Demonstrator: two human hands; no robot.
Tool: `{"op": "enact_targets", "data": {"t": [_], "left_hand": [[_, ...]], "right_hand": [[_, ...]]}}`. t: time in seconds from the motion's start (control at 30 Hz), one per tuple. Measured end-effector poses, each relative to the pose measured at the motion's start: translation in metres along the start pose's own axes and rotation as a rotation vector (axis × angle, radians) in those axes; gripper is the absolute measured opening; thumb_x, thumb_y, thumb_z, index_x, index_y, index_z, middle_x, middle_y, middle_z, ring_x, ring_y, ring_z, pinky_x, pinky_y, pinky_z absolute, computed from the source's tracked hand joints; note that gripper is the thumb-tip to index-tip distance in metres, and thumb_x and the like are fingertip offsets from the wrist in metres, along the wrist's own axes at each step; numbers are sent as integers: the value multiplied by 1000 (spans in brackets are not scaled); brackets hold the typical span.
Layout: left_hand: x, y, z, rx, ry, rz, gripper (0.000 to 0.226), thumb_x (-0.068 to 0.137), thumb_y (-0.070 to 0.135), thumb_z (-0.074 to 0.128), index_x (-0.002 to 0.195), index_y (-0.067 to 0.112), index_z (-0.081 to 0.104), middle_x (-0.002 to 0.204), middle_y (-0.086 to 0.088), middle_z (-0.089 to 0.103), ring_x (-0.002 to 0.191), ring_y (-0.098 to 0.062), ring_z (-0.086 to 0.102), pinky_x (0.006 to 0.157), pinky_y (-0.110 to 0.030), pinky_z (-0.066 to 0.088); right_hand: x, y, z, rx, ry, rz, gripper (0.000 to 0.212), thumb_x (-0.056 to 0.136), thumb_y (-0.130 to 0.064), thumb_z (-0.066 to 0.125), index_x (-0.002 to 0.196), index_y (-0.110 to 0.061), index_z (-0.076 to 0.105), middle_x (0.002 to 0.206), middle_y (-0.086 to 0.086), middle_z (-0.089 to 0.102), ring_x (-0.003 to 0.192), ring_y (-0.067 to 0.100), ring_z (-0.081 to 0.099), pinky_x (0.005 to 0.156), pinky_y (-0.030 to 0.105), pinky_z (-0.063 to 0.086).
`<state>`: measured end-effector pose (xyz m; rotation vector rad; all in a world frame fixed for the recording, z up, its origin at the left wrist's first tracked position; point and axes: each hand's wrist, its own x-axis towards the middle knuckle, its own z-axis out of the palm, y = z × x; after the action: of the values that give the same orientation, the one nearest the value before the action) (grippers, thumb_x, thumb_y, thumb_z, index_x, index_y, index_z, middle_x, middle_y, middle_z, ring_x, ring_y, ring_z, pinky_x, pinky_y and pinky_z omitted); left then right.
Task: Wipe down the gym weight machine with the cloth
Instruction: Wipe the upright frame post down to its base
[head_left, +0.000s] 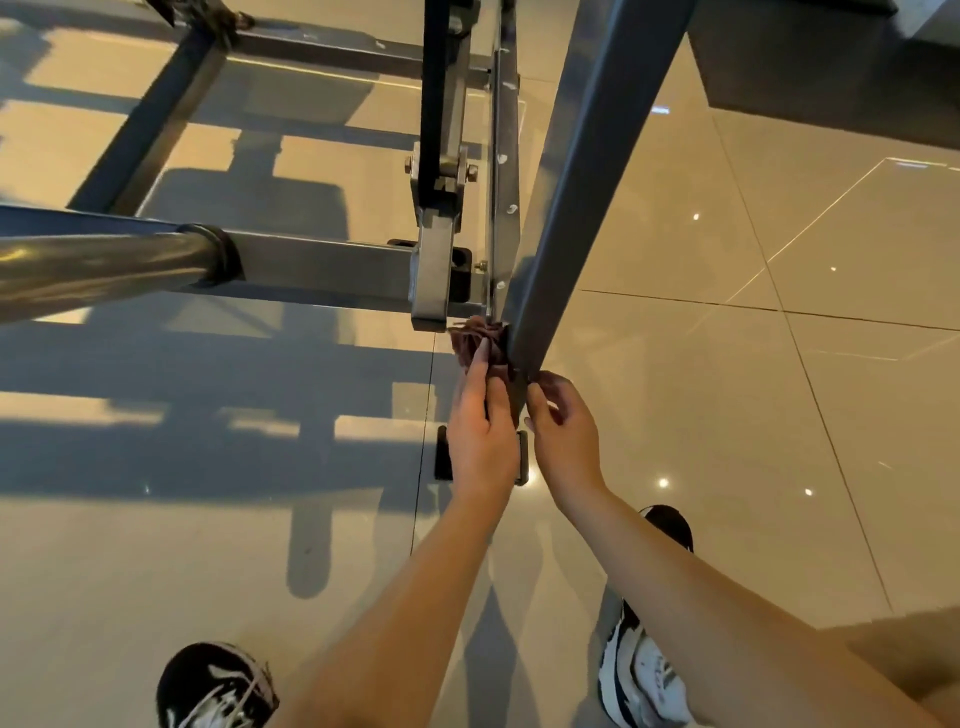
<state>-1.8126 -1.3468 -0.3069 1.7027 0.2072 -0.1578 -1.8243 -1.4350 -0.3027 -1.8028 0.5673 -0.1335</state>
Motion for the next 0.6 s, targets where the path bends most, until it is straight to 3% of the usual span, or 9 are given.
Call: {"op": "enact_targets", "data": {"t": [0.1,0.23,0.3,0.37,0.43,0.5,0.6], "left_hand": [[-2,-4,5,33,36,1,43,111,29,33,153,38,35,129,28,46,105,26,42,89,-1,31],[-3,-32,4,83,27,-185,41,110,31,34,151,36,40,134,5,61,107,-3,58,90,-24,46],[-6,-28,8,73,67,-225,41,110,32,37,150,33,42,131,1,63,97,1,56,84,-20,46],[-14,-9,16,-51,153,-187,40,110,34,37,149,34,42,127,11,60,97,6,52,82,-15,42],[-23,13,26,-170,250,-92,43,110,37,35,152,36,38,128,20,52,109,5,49,95,-17,41],[-25,27,36,-169,335,11,43,109,33,37,152,35,39,133,22,48,118,8,46,100,-12,38],[-19,28,48,-98,425,63,39,108,23,44,145,34,45,130,23,48,114,14,48,86,2,38]], "right_hand": [[0,-5,-2,-26,-26,-5,18,105,-31,52,121,-31,60,114,-17,67,106,0,62,97,25,52],[-1,-11,-8,-22,-97,48,31,105,-35,53,135,-27,55,125,-12,64,115,7,59,87,15,46],[2,-12,-16,-27,-149,47,37,104,-37,53,140,-26,53,131,-9,62,120,10,57,87,16,44],[9,-14,-24,-38,-184,-2,37,104,-38,53,139,-25,54,132,-8,63,123,11,57,97,24,47],[19,-17,-30,-40,-198,-57,36,104,-38,52,137,-23,57,129,-6,64,120,11,59,104,32,51],[27,-19,-34,-8,-223,-90,31,105,-36,52,132,-22,60,123,-6,67,114,9,62,101,32,53],[33,-17,-36,11,-252,-101,26,105,-32,51,127,-23,63,117,-7,68,109,8,63,96,29,54]]}}
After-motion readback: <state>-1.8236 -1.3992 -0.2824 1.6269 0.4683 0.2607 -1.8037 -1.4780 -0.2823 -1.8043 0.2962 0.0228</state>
